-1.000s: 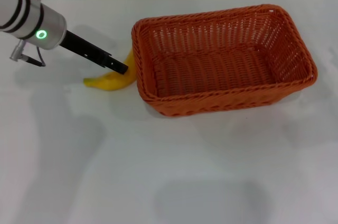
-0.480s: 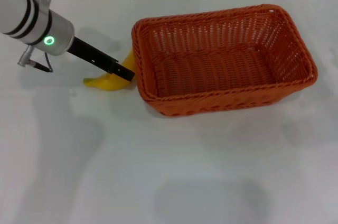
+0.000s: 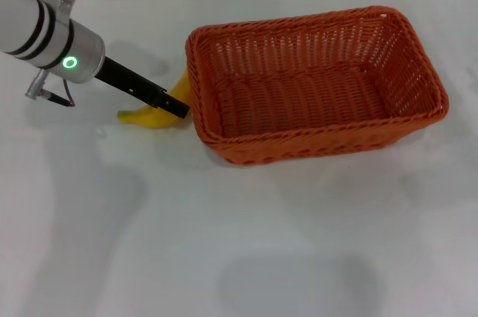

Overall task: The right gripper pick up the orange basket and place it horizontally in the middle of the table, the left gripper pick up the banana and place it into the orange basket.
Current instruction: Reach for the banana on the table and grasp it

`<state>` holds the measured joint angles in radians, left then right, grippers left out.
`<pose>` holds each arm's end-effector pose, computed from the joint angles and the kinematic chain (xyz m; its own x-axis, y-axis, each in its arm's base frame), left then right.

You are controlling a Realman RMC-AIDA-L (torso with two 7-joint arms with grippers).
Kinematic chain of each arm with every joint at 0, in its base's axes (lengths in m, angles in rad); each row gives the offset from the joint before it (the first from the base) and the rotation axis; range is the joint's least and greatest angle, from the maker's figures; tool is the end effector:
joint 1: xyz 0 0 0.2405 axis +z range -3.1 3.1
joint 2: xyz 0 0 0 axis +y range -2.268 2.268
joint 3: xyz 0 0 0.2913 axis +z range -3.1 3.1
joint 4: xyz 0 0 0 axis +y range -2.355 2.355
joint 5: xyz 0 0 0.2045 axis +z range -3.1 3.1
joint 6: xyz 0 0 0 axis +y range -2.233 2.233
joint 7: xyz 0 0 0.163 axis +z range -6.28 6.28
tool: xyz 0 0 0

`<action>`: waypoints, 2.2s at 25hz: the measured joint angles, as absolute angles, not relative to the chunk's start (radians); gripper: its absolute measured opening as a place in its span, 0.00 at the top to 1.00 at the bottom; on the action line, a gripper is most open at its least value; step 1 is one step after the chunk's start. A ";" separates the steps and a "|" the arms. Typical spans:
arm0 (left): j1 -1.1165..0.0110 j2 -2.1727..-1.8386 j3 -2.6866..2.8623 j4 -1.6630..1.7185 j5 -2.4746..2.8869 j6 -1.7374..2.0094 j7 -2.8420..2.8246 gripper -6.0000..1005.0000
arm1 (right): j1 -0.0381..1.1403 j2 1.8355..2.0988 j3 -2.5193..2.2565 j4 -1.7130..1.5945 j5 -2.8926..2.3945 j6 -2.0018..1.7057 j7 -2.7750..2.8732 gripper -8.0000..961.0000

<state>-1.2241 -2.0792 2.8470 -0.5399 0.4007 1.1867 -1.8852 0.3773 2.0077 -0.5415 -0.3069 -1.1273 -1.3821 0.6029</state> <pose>-0.2329 0.4641 -0.0476 0.7054 0.7086 -0.0185 0.6417 -0.6495 -0.4078 0.3618 0.3524 0.0697 0.6979 0.2020 -0.6871 -0.6253 -0.2958 -0.7221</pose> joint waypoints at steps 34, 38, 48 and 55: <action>-1.196 -2.076 2.847 -0.503 0.412 1.137 -1.884 0.17 | 0.376 2.008 -0.541 -0.302 -1.128 -1.395 0.604 0.10; -1.195 -2.076 2.847 -0.503 0.412 1.136 -1.886 0.18 | 0.376 2.008 -0.541 -0.302 -1.129 -1.396 0.604 0.10; -1.195 -2.076 2.847 -0.504 0.413 1.125 -1.892 0.18 | 0.374 2.008 -0.541 -0.301 -1.129 -1.398 0.604 0.10; -1.189 -2.075 2.846 -0.505 0.409 1.123 -1.904 0.28 | 0.374 2.008 -0.541 -0.302 -1.129 -1.399 0.604 0.10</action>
